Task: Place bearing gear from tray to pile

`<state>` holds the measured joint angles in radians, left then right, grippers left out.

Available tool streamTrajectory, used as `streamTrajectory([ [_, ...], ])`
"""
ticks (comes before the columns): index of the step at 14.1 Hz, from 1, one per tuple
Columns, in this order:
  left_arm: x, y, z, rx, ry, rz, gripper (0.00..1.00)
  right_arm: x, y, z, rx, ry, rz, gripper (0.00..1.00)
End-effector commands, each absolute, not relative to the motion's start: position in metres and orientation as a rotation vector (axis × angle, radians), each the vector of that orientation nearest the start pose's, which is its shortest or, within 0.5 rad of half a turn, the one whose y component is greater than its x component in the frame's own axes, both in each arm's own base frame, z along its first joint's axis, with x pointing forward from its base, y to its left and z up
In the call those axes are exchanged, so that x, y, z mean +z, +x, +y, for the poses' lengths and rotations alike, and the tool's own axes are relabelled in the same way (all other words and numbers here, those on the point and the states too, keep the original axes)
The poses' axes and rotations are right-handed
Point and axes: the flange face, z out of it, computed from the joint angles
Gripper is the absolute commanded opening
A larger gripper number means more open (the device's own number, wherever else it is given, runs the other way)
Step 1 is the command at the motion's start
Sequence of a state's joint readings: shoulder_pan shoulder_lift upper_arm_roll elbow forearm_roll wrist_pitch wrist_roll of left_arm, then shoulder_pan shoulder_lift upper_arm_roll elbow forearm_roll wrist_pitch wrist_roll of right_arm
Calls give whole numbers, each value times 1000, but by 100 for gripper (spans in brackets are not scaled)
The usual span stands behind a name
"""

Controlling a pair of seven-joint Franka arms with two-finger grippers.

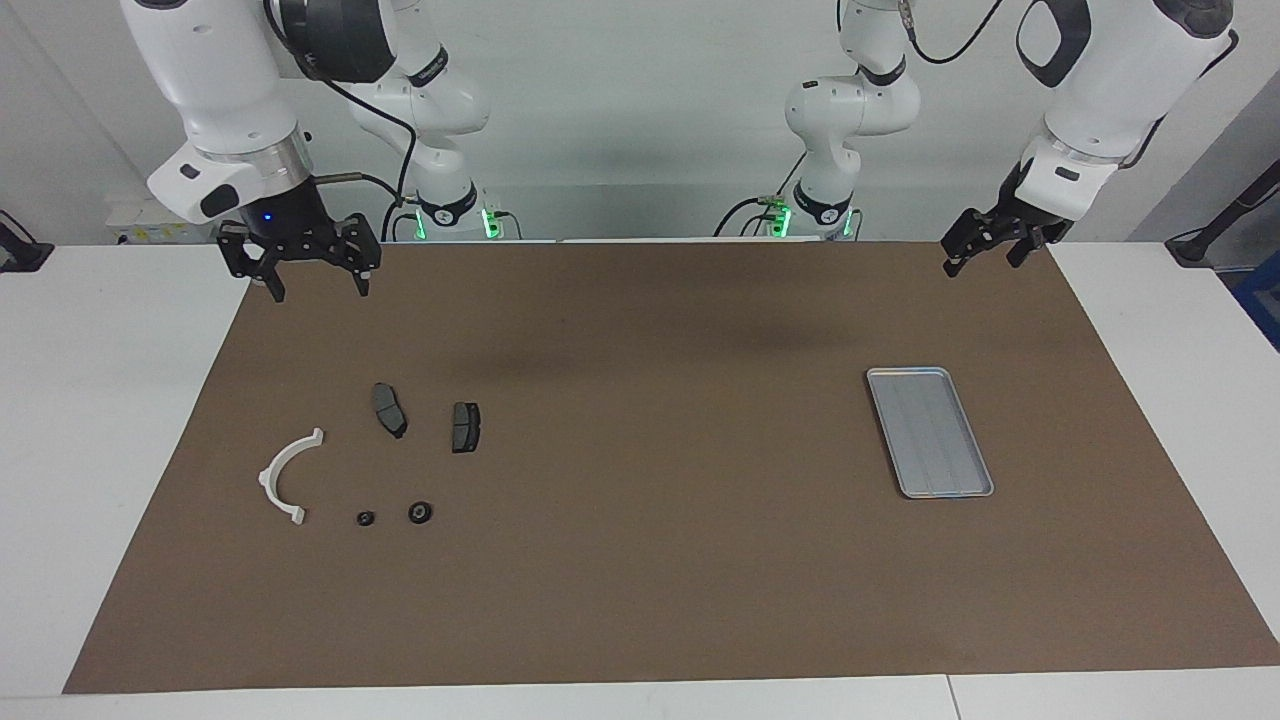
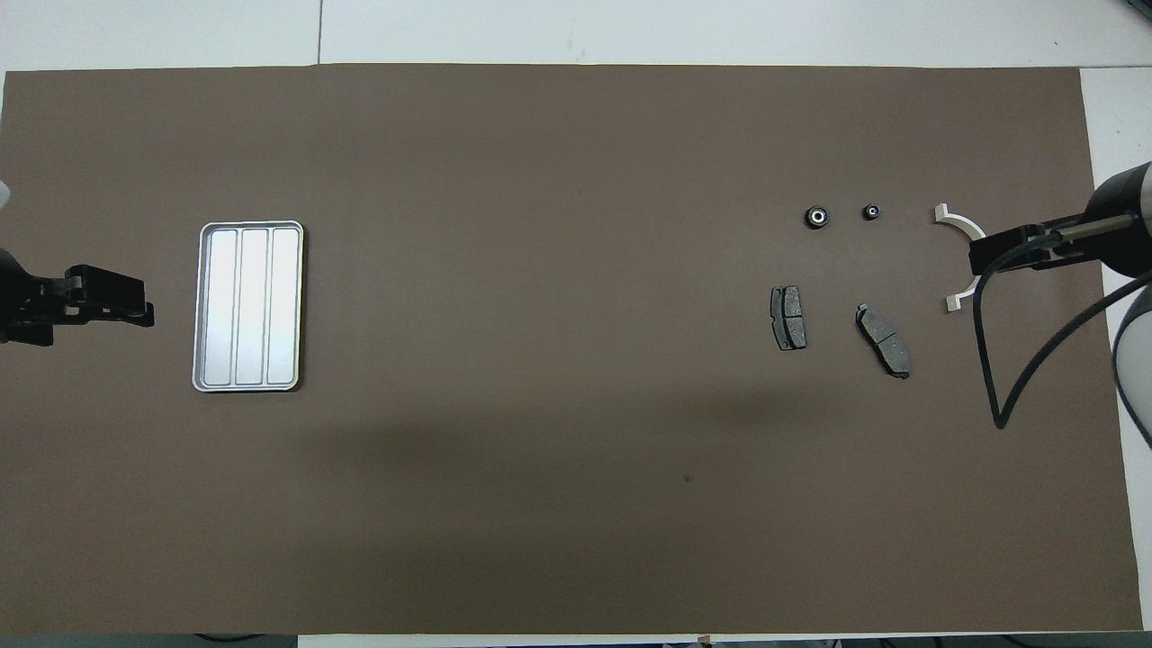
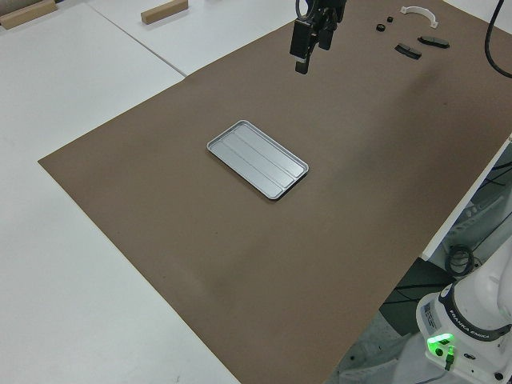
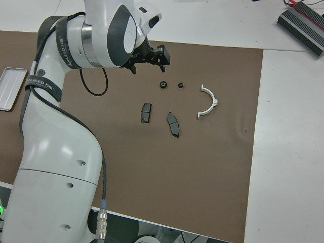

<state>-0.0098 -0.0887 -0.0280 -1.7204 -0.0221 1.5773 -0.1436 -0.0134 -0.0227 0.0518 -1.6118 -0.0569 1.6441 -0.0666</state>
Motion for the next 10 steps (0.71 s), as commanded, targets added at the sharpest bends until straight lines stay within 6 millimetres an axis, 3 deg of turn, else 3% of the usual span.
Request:
streamTrajectory([
  [1,606,516,-24,93,-3154,-164,100,630,544,4,-91,-3157,-98,100],
  [7,606,516,-24,93,-3154,-164,100,626,540,11,-37,-3123,106,100],
  [10,606,516,-24,93,-3154,-164,100,623,542,6,-36,-3115,-10,100],
])
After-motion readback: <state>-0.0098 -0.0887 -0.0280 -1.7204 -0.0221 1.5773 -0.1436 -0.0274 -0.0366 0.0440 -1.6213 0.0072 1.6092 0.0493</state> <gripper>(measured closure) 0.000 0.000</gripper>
